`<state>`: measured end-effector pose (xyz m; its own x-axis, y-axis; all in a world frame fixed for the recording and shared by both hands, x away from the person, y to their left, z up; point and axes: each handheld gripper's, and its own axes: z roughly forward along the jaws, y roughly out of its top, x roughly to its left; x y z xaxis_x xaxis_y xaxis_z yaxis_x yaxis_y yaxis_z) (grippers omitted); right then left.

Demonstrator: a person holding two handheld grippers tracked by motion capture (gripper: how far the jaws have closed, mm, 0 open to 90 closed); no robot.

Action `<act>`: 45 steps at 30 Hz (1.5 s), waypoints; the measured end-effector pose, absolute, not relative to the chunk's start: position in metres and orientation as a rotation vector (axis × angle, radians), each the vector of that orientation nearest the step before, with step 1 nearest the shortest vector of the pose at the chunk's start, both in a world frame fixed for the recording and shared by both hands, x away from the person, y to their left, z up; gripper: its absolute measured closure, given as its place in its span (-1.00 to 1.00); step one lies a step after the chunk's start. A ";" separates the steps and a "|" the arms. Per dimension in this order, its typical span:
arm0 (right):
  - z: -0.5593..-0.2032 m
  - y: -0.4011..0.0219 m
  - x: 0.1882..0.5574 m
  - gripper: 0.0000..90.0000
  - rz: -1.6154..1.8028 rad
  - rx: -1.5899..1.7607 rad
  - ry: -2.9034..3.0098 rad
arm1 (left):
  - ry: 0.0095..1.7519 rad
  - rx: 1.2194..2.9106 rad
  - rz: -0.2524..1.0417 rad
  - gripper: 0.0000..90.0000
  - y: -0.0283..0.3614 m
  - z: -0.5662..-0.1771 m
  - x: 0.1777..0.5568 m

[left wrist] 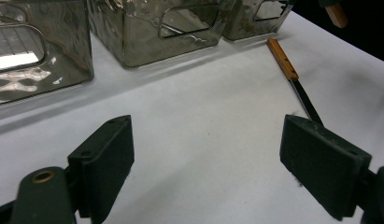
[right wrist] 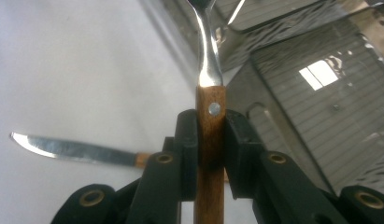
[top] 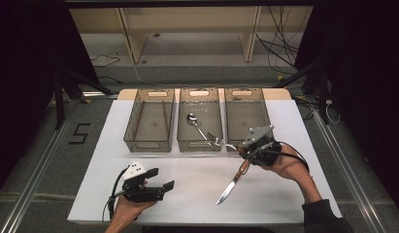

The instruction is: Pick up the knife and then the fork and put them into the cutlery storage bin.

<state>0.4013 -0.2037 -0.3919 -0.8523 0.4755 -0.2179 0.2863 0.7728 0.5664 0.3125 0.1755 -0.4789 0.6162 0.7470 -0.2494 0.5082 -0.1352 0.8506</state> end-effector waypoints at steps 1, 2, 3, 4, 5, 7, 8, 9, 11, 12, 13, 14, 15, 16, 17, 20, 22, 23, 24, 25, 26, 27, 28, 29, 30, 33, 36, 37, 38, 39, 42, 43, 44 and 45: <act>-0.390 -0.204 0.404 0.72 0.766 0.613 2.604 | 1.017 1.798 0.288 -0.62 0.176 -0.479 0.312; -0.388 -0.204 0.406 0.72 0.776 0.646 2.589 | 1.017 1.795 0.292 -0.62 0.176 -0.479 0.312; -0.385 -0.205 0.409 0.72 0.774 0.668 2.578 | 1.017 1.795 0.298 -0.62 0.176 -0.479 0.312; -0.383 -0.205 0.412 0.72 0.779 0.698 2.563 | 1.016 1.794 0.304 -0.62 0.176 -0.479 0.312; -0.381 -0.206 0.415 0.72 0.791 0.727 2.547 | 1.016 1.794 0.314 -0.62 0.177 -0.479 0.312; -0.377 -0.207 0.421 0.72 0.798 0.778 2.509 | 1.020 1.788 0.319 -0.62 0.179 -0.478 0.312; -0.375 -0.208 0.424 0.72 0.805 0.800 2.497 | 1.020 1.782 0.322 -0.61 0.179 -0.478 0.312; -0.374 -0.208 0.428 0.72 0.819 0.829 2.477 | 1.016 1.783 0.328 -0.62 0.180 -0.478 0.312; -0.370 -0.209 0.435 0.72 0.843 0.893 2.438 | 1.017 1.780 0.338 -0.62 0.181 -0.478 0.311; -0.369 -0.210 0.438 0.72 0.851 0.922 2.426 | 1.017 1.780 0.340 -0.62 0.181 -0.478 0.311; -0.367 -0.210 0.441 0.72 0.855 0.947 2.413 | 1.016 1.781 0.339 -0.62 0.181 -0.478 0.311; -0.366 -0.210 0.444 0.72 0.862 0.970 2.400 | 1.016 1.785 0.339 -0.61 0.181 -0.478 0.311; -0.365 -0.211 0.447 0.72 0.868 0.991 2.388 | 1.016 1.787 0.339 -0.62 0.181 -0.479 0.311; -0.365 -0.211 0.450 0.72 0.869 1.018 2.378 | 1.018 1.786 0.342 -0.62 0.181 -0.480 0.311; -0.364 -0.212 0.453 0.72 0.867 1.044 2.368 | 1.018 1.786 0.341 -0.62 0.181 -0.480 0.311; -0.364 -0.213 0.463 0.72 0.854 1.109 2.341 | 1.019 1.785 0.351 -0.62 0.182 -0.480 0.311; -0.363 -0.213 0.469 0.72 0.857 1.141 2.327 | 1.018 1.783 0.356 -0.62 0.182 -0.480 0.310; -0.363 -0.213 0.472 0.72 0.860 1.156 2.319 | 1.018 1.777 0.360 -0.62 0.182 -0.480 0.310; -0.363 -0.214 0.475 0.72 0.857 1.173 2.310 | 1.018 1.774 0.361 -0.62 0.182 -0.480 0.309; -0.364 -0.214 0.478 0.72 0.855 1.184 2.305 | 1.017 1.773 0.359 -0.62 0.183 -0.480 0.309; -0.364 -0.214 0.481 0.72 0.851 1.200 2.298 | 1.017 1.772 0.360 -0.62 0.183 -0.480 0.309; -0.365 -0.213 0.484 0.72 0.846 1.216 2.291 | 1.016 1.772 0.360 -0.62 0.183 -0.480 0.309; -0.365 -0.213 0.486 0.72 0.841 1.225 2.287 | 1.013 1.775 0.361 -0.62 0.183 -0.480 0.309; -0.366 -0.212 0.489 0.72 0.837 1.241 2.282 | 1.014 1.772 0.361 -0.62 0.183 -0.480 0.309; -0.367 -0.212 0.491 0.72 0.835 1.258 2.275 | 1.011 1.773 0.363 -0.62 0.184 -0.480 0.309; -0.369 -0.209 0.498 0.71 0.829 1.293 2.265 | 1.013 1.772 0.362 -0.62 0.184 -0.480 0.309; -0.373 -0.205 0.503 0.71 0.815 1.313 2.256 | 1.014 1.768 0.362 -0.62 0.184 -0.480 0.309; -0.374 -0.204 0.504 0.71 0.811 1.319 2.250 | 1.014 1.771 0.361 -0.62 0.184 -0.480 0.309; -0.375 -0.204 0.505 0.71 0.820 1.332 2.250 | 1.013 1.770 0.362 -0.62 0.184 -0.480 0.309; -0.377 -0.203 0.507 0.71 0.824 1.340 2.249 | 1.014 1.769 0.360 -0.62 0.184 -0.480 0.309; -0.381 -0.200 0.509 0.71 0.811 1.360 2.249 | 1.012 1.770 0.360 -0.62 0.184 -0.480 0.309; -0.382 -0.200 0.510 0.71 0.802 1.366 2.245 | 1.012 1.770 0.359 -0.62 0.184 -0.480 0.309; -0.384 -0.200 0.511 0.71 0.804 1.373 2.239 | 1.011 1.770 0.359 -0.62 0.184 -0.480 0.309; -0.385 -0.200 0.512 0.71 0.810 1.392 2.233 | 1.012 1.770 0.357 -0.62 0.183 -0.480 0.309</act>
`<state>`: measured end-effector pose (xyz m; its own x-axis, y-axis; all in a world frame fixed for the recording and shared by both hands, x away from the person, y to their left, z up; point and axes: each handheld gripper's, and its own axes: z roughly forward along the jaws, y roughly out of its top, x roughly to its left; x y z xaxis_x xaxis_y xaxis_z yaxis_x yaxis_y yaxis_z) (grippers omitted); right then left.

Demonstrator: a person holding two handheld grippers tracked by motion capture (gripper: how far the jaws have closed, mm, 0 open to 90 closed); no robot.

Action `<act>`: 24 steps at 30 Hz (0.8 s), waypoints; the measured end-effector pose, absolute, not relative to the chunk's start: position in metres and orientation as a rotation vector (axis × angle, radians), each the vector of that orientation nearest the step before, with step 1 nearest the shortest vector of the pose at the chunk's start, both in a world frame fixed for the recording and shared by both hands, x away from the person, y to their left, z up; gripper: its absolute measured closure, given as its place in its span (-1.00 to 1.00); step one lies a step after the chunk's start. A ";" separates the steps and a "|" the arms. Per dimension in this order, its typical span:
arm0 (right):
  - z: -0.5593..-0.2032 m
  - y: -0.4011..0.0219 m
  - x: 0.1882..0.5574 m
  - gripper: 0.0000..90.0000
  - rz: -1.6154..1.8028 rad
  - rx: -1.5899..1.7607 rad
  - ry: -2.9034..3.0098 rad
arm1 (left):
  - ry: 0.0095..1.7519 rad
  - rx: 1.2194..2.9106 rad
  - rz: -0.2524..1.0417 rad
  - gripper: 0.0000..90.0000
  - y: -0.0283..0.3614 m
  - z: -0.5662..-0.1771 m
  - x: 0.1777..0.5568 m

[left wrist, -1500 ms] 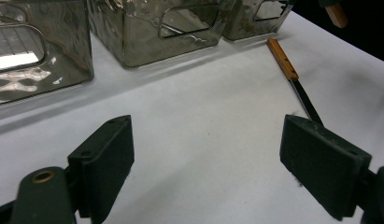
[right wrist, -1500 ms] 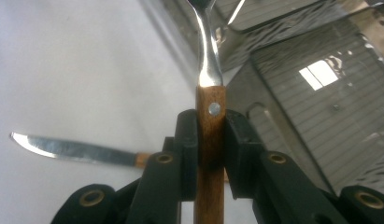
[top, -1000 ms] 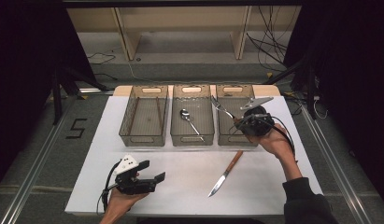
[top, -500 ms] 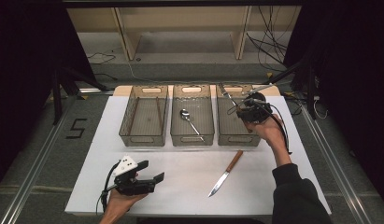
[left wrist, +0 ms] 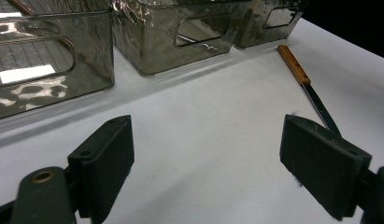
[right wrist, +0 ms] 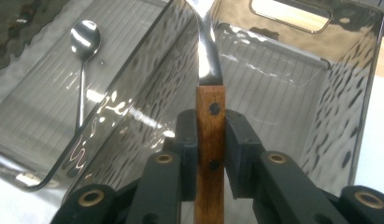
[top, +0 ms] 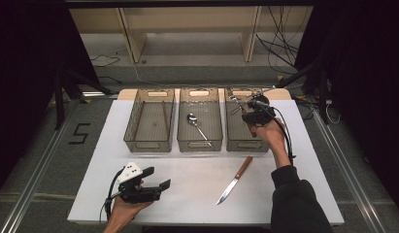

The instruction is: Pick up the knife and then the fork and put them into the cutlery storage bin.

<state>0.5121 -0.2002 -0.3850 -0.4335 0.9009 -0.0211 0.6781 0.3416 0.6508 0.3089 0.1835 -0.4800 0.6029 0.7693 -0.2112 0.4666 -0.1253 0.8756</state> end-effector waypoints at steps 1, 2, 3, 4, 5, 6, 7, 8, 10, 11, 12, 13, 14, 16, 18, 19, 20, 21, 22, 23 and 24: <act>-0.386 -0.201 0.513 0.71 0.810 1.397 2.227 | 1.011 1.771 0.357 -0.62 0.184 -0.480 0.309; -0.387 -0.201 0.514 0.71 0.810 1.404 2.218 | 1.008 1.770 0.358 -0.62 0.184 -0.480 0.309; -0.388 -0.201 0.515 0.71 0.808 1.411 2.218 | 1.011 1.771 0.354 -0.62 0.184 -0.480 0.309; -0.390 -0.201 0.516 0.71 0.803 1.414 2.218 | 1.012 1.771 0.354 -0.62 0.184 -0.480 0.309; -0.391 -0.200 0.516 0.71 0.799 1.424 2.216 | 1.012 1.771 0.353 -0.62 0.184 -0.480 0.309; -0.392 -0.200 0.517 0.71 0.800 1.428 2.216 | 1.012 1.771 0.353 -0.62 0.184 -0.480 0.309; -0.393 -0.199 0.518 0.71 0.799 1.435 2.214 | 1.011 1.769 0.353 -0.62 0.183 -0.480 0.309; -0.394 -0.199 0.518 0.71 0.796 1.443 2.213 | 1.011 1.768 0.353 -0.62 0.183 -0.480 0.309; -0.397 -0.198 0.520 0.71 0.785 1.448 2.209 | 1.009 1.771 0.353 -0.62 0.183 -0.480 0.309; -0.398 -0.198 0.521 0.71 0.785 1.466 2.206 | 1.008 1.773 0.353 -0.62 0.183 -0.480 0.309; -0.400 -0.198 0.521 0.71 0.783 1.473 2.204 | 1.006 1.776 0.353 -0.62 0.183 -0.480 0.309; -0.401 -0.198 0.522 0.71 0.774 1.475 2.207 | 1.006 1.776 0.352 -0.62 0.183 -0.480 0.309; -0.402 -0.197 0.522 0.71 0.764 1.489 2.205 | 1.008 1.775 0.352 -0.62 0.183 -0.480 0.309; -0.405 -0.197 0.523 0.71 0.758 1.495 2.204 | 1.011 1.770 0.350 -0.62 0.183 -0.480 0.309; -0.407 -0.196 0.525 0.71 0.743 1.499 2.207 | 1.011 1.769 0.350 -0.62 0.183 -0.480 0.309; -0.408 -0.195 0.525 0.71 0.733 1.510 2.207 | 1.010 1.769 0.351 -0.62 0.183 -0.480 0.309; -0.409 -0.195 0.525 0.71 0.731 1.516 2.208 | 1.009 1.769 0.350 -0.62 0.183 -0.480 0.309; -0.410 -0.194 0.525 0.70 0.729 1.518 2.215 | 1.008 1.773 0.350 -0.62 0.183 -0.480 0.309; -0.410 -0.194 0.526 0.70 0.725 1.517 2.219 | 1.011 1.770 0.348 -0.62 0.183 -0.480 0.309; -0.411 -0.194 0.526 0.69 0.724 1.525 2.222 | 1.011 1.771 0.348 -0.62 0.182 -0.480 0.309; -0.412 -0.194 0.526 0.66 0.727 1.526 2.232 | 1.010 1.772 0.349 -0.62 0.182 -0.480 0.309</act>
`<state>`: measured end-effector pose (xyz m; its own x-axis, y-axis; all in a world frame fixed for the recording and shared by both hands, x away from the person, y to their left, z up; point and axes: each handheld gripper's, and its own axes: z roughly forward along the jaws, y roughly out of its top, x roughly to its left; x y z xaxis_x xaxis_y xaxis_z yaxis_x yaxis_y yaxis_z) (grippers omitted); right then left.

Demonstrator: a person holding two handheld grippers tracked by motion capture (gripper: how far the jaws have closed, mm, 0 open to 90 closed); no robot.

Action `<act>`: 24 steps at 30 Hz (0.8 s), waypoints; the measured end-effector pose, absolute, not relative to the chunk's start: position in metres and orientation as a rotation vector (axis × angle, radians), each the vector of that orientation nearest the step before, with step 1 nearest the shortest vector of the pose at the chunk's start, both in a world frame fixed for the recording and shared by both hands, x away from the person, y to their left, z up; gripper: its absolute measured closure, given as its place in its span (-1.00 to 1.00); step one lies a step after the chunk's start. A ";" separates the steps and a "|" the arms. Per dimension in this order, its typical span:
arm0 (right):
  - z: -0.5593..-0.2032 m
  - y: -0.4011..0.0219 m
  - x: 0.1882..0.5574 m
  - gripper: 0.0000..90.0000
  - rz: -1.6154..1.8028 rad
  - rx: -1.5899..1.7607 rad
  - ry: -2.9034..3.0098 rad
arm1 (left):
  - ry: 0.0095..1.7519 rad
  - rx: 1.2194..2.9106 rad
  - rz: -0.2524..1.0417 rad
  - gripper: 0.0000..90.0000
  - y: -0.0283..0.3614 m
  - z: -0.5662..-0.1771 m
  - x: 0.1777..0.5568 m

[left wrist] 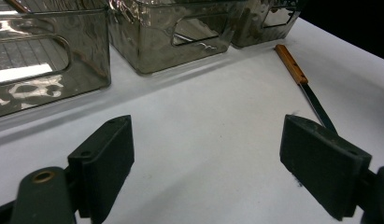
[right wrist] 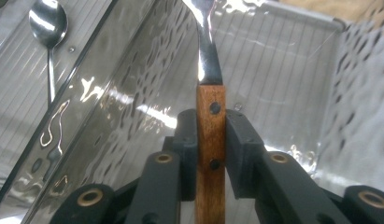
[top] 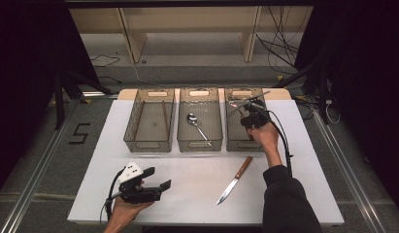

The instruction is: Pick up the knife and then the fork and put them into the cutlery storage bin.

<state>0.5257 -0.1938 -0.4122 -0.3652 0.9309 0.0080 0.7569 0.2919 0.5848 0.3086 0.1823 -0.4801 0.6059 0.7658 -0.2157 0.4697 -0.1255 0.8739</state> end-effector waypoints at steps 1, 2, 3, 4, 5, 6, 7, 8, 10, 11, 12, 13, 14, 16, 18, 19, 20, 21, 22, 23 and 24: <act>-0.413 -0.194 0.526 0.52 0.737 1.531 2.242 | 1.009 1.771 0.347 -0.62 0.182 -0.480 0.309; -0.413 -0.194 0.525 0.43 0.743 1.536 2.257 | 1.009 1.770 0.347 -0.62 0.182 -0.480 0.309; -0.412 -0.194 0.524 0.43 0.752 1.528 2.261 | 1.011 1.769 0.346 -0.62 0.182 -0.480 0.309; -0.410 -0.194 0.523 0.43 0.774 1.509 2.264 | 1.012 1.768 0.345 -0.62 0.182 -0.480 0.309; -0.408 -0.194 0.520 0.42 0.791 1.493 2.269 | 1.010 1.771 0.345 -0.62 0.182 -0.480 0.309; -0.405 -0.194 0.518 0.40 0.803 1.471 2.269 | 1.010 1.772 0.346 -0.62 0.182 -0.480 0.309; -0.402 -0.195 0.515 0.35 0.825 1.444 2.272 | 1.009 1.772 0.346 -0.62 0.182 -0.480 0.309; -0.399 -0.194 0.511 0.30 0.854 1.421 2.280 | 1.009 1.772 0.346 -0.62 0.182 -0.480 0.309; -0.393 -0.194 0.500 0.25 0.905 1.359 2.299 | 1.010 1.773 0.347 -0.62 0.182 -0.480 0.309; -0.390 -0.195 0.494 0.22 0.939 1.332 2.305 | 1.011 1.771 0.348 -0.62 0.181 -0.480 0.309; -0.388 -0.195 0.487 0.18 0.978 1.303 2.317 | 1.011 1.771 0.348 -0.62 0.181 -0.480 0.309; -0.386 -0.196 0.481 0.13 1.007 1.268 2.338 | 1.011 1.771 0.349 -0.62 0.181 -0.480 0.309; -0.385 -0.195 0.475 0.10 1.018 1.244 2.350 | 1.012 1.773 0.349 -0.62 0.182 -0.480 0.309; -0.384 -0.195 0.460 0.09 1.045 1.187 2.362 | 1.013 1.772 0.349 -0.62 0.182 -0.480 0.309; -0.383 -0.195 0.447 0.23 1.080 1.139 2.376 | 1.016 1.765 0.352 -0.62 0.182 -0.480 0.309; -0.384 -0.195 0.441 0.32 1.093 1.118 2.380 | 1.017 1.763 0.351 -0.62 0.182 -0.480 0.309; -0.385 -0.195 0.435 0.43 1.101 1.100 2.388 | 1.017 1.763 0.354 -0.62 0.183 -0.480 0.309; -0.386 -0.195 0.431 0.52 1.097 1.090 2.393 | 1.017 1.763 0.353 -0.62 0.183 -0.480 0.309; -0.388 -0.194 0.427 0.62 1.096 1.084 2.398 | 1.019 1.762 0.352 -0.62 0.183 -0.480 0.309; -0.390 -0.194 0.425 0.70 1.096 1.079 2.403 | 1.020 1.761 0.353 -0.62 0.183 -0.480 0.309; -0.393 -0.194 0.422 0.76 1.091 1.068 2.410 | 1.017 1.764 0.354 -0.62 0.183 -0.479 0.309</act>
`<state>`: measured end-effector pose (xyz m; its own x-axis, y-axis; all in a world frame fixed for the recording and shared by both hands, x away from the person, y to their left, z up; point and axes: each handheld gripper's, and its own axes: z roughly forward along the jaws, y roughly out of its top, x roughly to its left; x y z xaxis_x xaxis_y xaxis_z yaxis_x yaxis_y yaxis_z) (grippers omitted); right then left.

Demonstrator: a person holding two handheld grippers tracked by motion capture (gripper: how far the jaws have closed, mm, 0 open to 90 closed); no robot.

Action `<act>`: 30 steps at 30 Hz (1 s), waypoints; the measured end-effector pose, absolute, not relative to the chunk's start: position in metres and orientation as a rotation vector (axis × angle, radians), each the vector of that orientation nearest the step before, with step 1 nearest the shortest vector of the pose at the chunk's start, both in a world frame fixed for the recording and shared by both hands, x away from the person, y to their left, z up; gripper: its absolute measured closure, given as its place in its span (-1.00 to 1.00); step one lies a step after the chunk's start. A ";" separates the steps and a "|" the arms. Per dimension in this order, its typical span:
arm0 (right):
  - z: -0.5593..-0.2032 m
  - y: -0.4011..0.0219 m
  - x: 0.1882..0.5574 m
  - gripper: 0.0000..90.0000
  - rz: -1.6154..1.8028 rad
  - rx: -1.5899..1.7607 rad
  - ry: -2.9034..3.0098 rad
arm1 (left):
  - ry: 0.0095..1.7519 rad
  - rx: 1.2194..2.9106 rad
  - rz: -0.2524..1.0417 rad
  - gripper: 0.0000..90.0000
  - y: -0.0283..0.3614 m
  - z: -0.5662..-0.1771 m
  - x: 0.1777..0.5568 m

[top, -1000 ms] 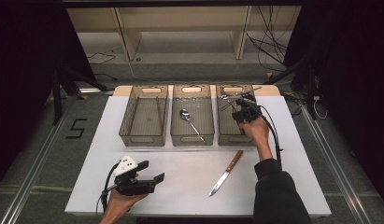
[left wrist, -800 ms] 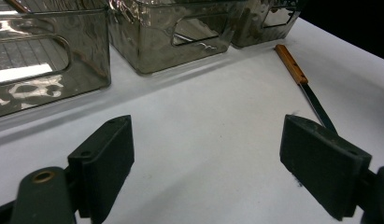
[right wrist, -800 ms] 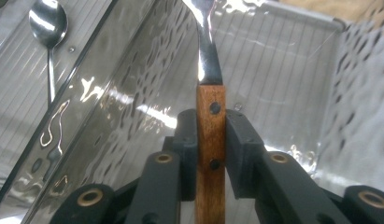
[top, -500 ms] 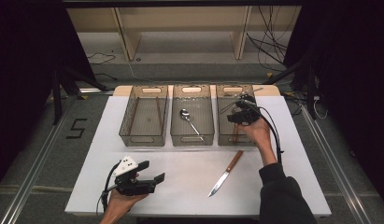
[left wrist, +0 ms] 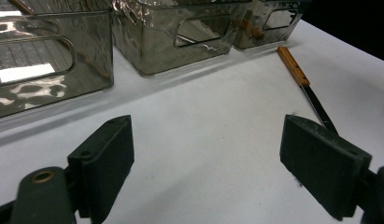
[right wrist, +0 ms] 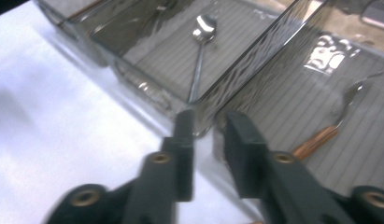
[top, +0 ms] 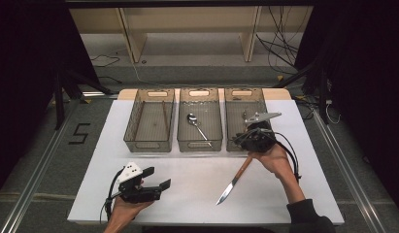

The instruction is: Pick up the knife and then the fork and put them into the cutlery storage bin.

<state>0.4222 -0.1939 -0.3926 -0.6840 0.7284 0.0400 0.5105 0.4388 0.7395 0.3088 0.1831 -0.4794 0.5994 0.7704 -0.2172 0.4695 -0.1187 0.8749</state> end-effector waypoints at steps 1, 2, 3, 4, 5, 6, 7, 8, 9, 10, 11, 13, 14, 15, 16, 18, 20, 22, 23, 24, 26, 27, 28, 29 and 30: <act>-0.396 -0.193 0.420 0.81 1.080 1.068 2.414 | 1.014 1.767 0.355 -0.62 0.183 -0.479 0.309; -0.399 -0.193 0.419 0.85 1.070 1.063 2.420 | 1.016 1.765 0.352 -0.62 0.183 -0.480 0.309; -0.404 -0.194 0.419 0.90 1.064 1.066 2.426 | 1.016 1.765 0.351 -0.62 0.183 -0.480 0.309; -0.408 -0.194 0.418 0.94 1.054 1.067 2.431 | 1.016 1.765 0.351 -0.62 0.183 -0.480 0.309; -0.413 -0.194 0.418 0.98 1.041 1.069 2.437 | 1.016 1.765 0.351 -0.62 0.183 -0.480 0.309; -0.418 -0.193 0.418 1.00 1.025 1.067 2.444 | 1.017 1.764 0.352 -0.62 0.183 -0.480 0.309; -0.423 -0.193 0.418 1.00 1.010 1.067 2.446 | 1.017 1.764 0.352 -0.62 0.183 -0.480 0.309; -0.428 -0.193 0.419 1.00 0.993 1.069 2.447 | 1.017 1.765 0.350 -0.62 0.183 -0.480 0.309; -0.433 -0.193 0.419 1.00 0.981 1.070 2.453 | 1.017 1.765 0.350 -0.62 0.183 -0.480 0.309; -0.438 -0.193 0.420 1.00 0.973 1.076 2.452 | 1.017 1.768 0.350 -0.62 0.183 -0.480 0.309; -0.442 -0.194 0.420 1.00 0.962 1.073 2.450 | 1.016 1.769 0.350 -0.62 0.183 -0.480 0.309; -0.449 -0.194 0.421 1.00 0.925 1.081 2.449 | 1.015 1.772 0.349 -0.62 0.182 -0.480 0.309; -0.453 -0.194 0.422 1.00 0.906 1.085 2.450 | 1.015 1.772 0.349 -0.62 0.182 -0.480 0.309; -0.456 -0.195 0.422 1.00 0.900 1.091 2.447 | 1.014 1.772 0.349 -0.62 0.182 -0.480 0.309; -0.459 -0.196 0.423 1.00 0.895 1.095 2.444 | 1.014 1.772 0.350 -0.62 0.183 -0.480 0.309; -0.463 -0.197 0.425 1.00 0.880 1.103 2.443 | 1.017 1.768 0.347 -0.62 0.182 -0.481 0.309; -0.466 -0.198 0.425 1.00 0.866 1.105 2.444 | 1.015 1.775 0.347 -0.62 0.182 -0.481 0.309; -0.469 -0.198 0.426 1.00 0.840 1.107 2.444 | 1.014 1.775 0.347 -0.62 0.182 -0.481 0.309; -0.470 -0.198 0.426 1.00 0.825 1.109 2.442 | 1.014 1.774 0.347 -0.62 0.182 -0.481 0.309; -0.471 -0.198 0.427 1.00 0.816 1.106 2.443 | 1.014 1.774 0.347 -0.62 0.182 -0.481 0.309; -0.473 -0.199 0.427 1.00 0.796 1.114 2.442 | 1.014 1.774 0.346 -0.62 0.182 -0.480 0.309; -0.474 -0.199 0.427 1.00 0.788 1.119 2.442 | 1.014 1.774 0.346 -0.62 0.182 -0.480 0.309; -0.475 -0.200 0.428 1.00 0.781 1.121 2.444 | 1.014 1.774 0.346 -0.62 0.182 -0.480 0.309; -0.475 -0.200 0.428 1.00 0.777 1.123 2.445 | 1.014 1.774 0.346 -0.62 0.182 -0.480 0.309; -0.476 -0.201 0.427 1.00 0.775 1.124 2.446 | 1.014 1.774 0.347 -0.62 0.182 -0.480 0.309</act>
